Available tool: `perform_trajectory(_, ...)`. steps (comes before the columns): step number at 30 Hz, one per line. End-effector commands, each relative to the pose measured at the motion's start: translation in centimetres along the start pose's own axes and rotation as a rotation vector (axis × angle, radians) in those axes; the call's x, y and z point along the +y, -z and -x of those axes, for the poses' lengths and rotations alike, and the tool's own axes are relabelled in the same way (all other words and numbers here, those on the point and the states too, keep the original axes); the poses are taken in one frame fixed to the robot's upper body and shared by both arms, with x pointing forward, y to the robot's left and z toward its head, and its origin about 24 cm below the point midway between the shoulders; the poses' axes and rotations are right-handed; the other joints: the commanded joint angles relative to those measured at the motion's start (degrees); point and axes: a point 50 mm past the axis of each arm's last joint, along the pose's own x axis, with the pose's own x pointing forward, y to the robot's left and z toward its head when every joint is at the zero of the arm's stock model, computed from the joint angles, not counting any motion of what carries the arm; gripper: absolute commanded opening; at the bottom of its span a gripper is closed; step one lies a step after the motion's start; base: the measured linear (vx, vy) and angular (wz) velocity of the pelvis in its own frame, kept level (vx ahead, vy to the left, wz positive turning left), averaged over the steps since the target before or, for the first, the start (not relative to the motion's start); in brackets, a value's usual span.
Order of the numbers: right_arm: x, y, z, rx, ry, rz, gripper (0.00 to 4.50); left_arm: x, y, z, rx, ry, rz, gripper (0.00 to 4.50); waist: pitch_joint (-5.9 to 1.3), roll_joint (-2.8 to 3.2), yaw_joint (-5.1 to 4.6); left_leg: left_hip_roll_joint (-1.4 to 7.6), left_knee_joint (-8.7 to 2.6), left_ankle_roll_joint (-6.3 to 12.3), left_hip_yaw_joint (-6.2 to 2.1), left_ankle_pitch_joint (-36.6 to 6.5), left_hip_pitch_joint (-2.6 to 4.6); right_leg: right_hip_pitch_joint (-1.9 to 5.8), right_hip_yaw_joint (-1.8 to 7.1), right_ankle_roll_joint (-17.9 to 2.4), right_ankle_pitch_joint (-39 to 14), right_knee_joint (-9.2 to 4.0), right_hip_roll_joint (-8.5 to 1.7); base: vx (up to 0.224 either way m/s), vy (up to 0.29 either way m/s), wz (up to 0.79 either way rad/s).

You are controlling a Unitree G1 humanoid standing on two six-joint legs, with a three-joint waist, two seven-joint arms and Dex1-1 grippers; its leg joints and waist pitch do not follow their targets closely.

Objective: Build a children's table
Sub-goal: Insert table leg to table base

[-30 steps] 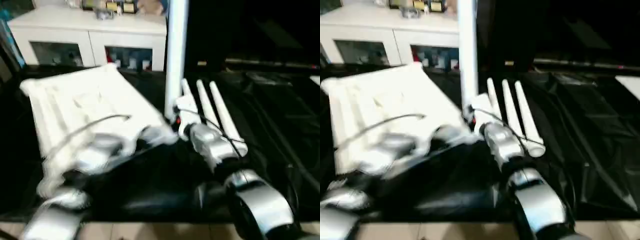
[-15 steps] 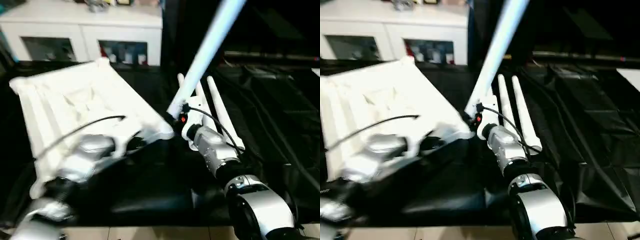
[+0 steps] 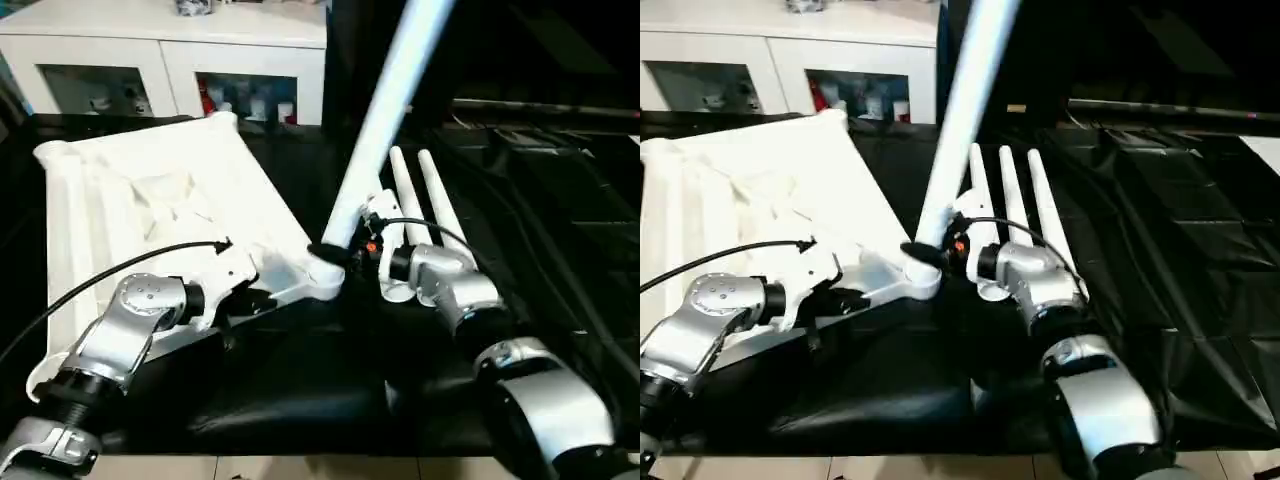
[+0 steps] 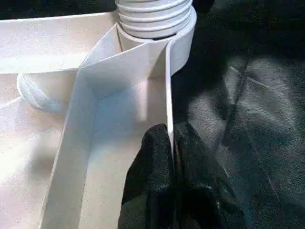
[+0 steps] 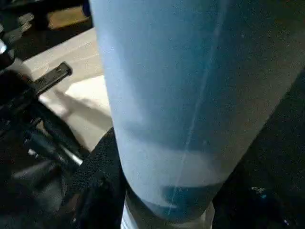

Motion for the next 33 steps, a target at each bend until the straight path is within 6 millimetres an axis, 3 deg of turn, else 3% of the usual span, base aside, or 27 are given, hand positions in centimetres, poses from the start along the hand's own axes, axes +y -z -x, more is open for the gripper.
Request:
perform_trajectory(1,0.2,3.8,1.0,0.186,-0.019,-0.066,1.91,0.3,-1.6,0.6,-0.049,-0.008,-0.078,0.0,-3.13,0.69,-0.01,2.66,-3.84,1.98,-0.09,-6.6,-0.04,3.52,3.84,-13.3,-1.5,-3.87,-4.69,0.0,0.0,0.0)
perform_trajectory(10,0.8,5.8,1.6,0.33,-0.079,0.007,1.91,0.5,-1.4,0.9,-0.033,0.003,-0.084,0.0,-3.02,0.7,0.42,2.7,-3.95,1.45,-0.13,-7.1,-0.03,3.43,3.84,-12.4,-4.1,-4.14,-4.86,0.0,0.0,0.0)
perform_trajectory(16,0.5,6.2,1.7,0.339,-0.021,0.014,1.91,0.5,-1.4,0.9,-0.029,0.009,-0.089,0.0,-2.99,0.69,0.28,2.7,-4.13,0.8,-0.17,-8.5,0.14,3.44,3.96,-12.1,-5.0,-4.32,-4.74,0.0,0.0,0.0)
perform_trajectory(17,0.5,6.2,1.7,0.331,-0.02,0.001,1.91,0.5,-1.4,0.9,-0.029,0.014,-0.089,0.0,-2.99,0.92,0.28,2.71,-4.16,0.7,-0.21,-8.8,0.17,3.43,3.96,-12.1,-5.4,-4.33,-4.77,0.0,0.0,0.0)
perform_trajectory(27,1.4,7.4,2.1,0.379,-0.131,-0.025,1.91,0.3,-1.4,0.7,-0.028,0.061,-0.092,0.0,-3.09,0.97,0.28,2.79,-4.1,0.99,-0.17,-8.9,0.21,3.45,3.87,-12.8,-3.4,-4.19,-4.61,0.0,0.0,0.0)
perform_trajectory(33,1.4,7.4,2.2,0.394,-0.152,-0.014,1.91,0.4,-1.5,1.0,-0.016,0.104,-0.111,0.0,-2.48,1.12,0.61,2.94,-4.73,-0.26,-0.37,-14.8,0.68,3.19,4.03,-11.4,-12.2,-5.12,-4.87,0.0,0.0,0.0)
